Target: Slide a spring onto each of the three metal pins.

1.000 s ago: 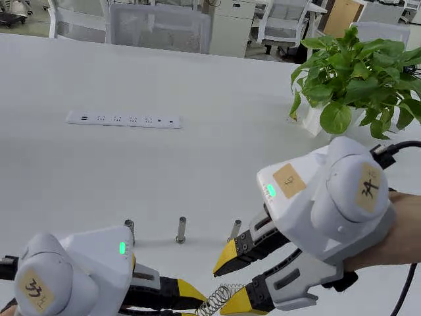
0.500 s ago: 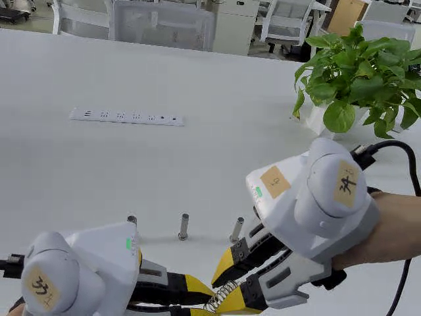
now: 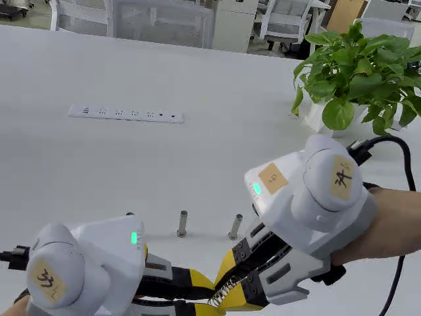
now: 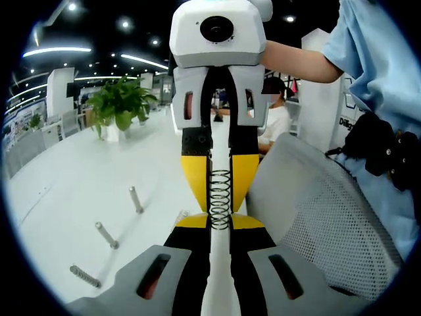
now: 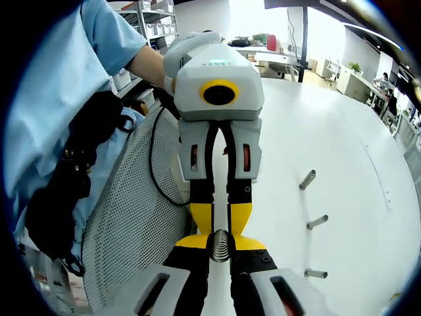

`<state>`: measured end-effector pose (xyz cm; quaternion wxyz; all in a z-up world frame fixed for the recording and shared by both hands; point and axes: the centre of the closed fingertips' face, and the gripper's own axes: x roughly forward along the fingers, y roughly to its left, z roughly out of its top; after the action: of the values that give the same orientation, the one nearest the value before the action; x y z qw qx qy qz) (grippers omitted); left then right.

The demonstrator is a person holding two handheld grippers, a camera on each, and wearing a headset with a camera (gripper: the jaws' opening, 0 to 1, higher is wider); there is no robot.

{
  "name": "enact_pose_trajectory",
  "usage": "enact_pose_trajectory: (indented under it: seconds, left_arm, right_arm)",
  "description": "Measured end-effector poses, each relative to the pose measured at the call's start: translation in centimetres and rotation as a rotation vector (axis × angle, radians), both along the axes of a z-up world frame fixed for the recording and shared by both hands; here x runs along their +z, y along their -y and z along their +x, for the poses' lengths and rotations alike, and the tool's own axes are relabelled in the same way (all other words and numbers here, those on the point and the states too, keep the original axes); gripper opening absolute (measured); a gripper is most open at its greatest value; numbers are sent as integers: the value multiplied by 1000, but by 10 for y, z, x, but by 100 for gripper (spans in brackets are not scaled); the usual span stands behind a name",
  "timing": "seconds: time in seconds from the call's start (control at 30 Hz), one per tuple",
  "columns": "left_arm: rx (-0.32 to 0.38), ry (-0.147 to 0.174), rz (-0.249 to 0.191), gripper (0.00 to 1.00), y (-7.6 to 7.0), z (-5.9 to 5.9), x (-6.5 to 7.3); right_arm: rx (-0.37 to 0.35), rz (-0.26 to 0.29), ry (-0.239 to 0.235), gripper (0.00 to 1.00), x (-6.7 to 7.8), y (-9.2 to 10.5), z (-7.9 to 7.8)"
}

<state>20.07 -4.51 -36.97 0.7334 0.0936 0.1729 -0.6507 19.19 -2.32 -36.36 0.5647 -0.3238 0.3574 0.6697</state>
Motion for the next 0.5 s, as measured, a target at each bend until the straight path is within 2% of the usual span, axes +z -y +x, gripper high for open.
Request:
enact_pose_trajectory:
  seconds: [0.2, 0.5]
  left_arm:
    - [8, 6, -4, 6, 1, 2, 0]
    - [18, 14, -4, 7, 4, 2, -3]
  right_arm:
    - [-14, 2, -1, 7, 0, 2, 2]
    - [9, -22, 7, 7, -3, 4, 2]
